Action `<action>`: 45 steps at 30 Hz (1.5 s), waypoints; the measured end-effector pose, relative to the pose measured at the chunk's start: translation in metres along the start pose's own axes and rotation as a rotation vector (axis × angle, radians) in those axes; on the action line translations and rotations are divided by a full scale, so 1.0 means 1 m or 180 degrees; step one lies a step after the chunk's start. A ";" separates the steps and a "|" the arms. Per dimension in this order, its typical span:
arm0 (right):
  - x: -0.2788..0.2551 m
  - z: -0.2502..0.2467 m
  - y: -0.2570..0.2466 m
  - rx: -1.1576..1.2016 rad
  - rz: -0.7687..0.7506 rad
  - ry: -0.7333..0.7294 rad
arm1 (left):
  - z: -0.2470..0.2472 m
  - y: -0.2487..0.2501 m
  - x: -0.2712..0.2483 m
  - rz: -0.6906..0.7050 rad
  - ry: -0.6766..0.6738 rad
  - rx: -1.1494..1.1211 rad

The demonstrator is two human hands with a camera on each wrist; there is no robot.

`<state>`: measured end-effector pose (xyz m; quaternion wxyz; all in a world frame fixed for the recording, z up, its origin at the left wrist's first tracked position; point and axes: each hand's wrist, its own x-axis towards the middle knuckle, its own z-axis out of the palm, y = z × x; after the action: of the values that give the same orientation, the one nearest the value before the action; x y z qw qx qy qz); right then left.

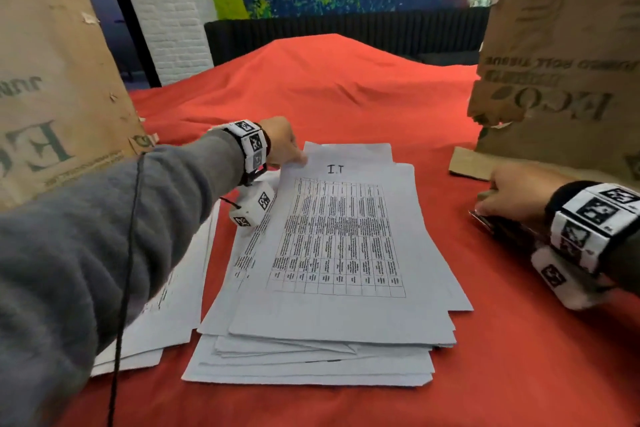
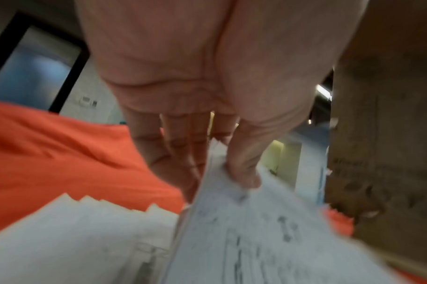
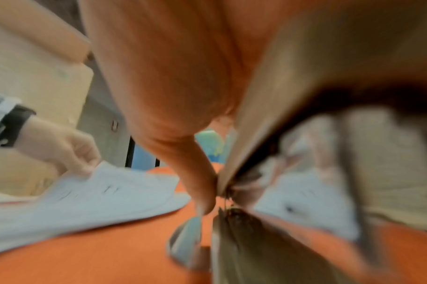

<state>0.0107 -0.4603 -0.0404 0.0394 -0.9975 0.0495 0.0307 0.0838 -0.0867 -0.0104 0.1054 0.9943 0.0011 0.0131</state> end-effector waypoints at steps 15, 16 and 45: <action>-0.034 -0.005 -0.114 0.0043 -0.0967 -0.0358 | 0.009 0.023 -0.095 0.0798 -0.0723 0.1067; -0.031 -0.004 -0.115 0.0066 -0.0955 -0.0365 | 0.012 0.028 -0.103 0.0990 -0.0565 0.1111; 0.022 0.012 -0.177 0.0679 -0.0913 -0.0120 | 0.027 0.057 -0.148 0.1828 -0.1667 0.1410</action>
<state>0.0495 -0.2861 -0.0401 0.1499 -0.9838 -0.0911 0.0379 -0.0634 -0.1488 -0.0287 -0.1213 0.9227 -0.2990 -0.2110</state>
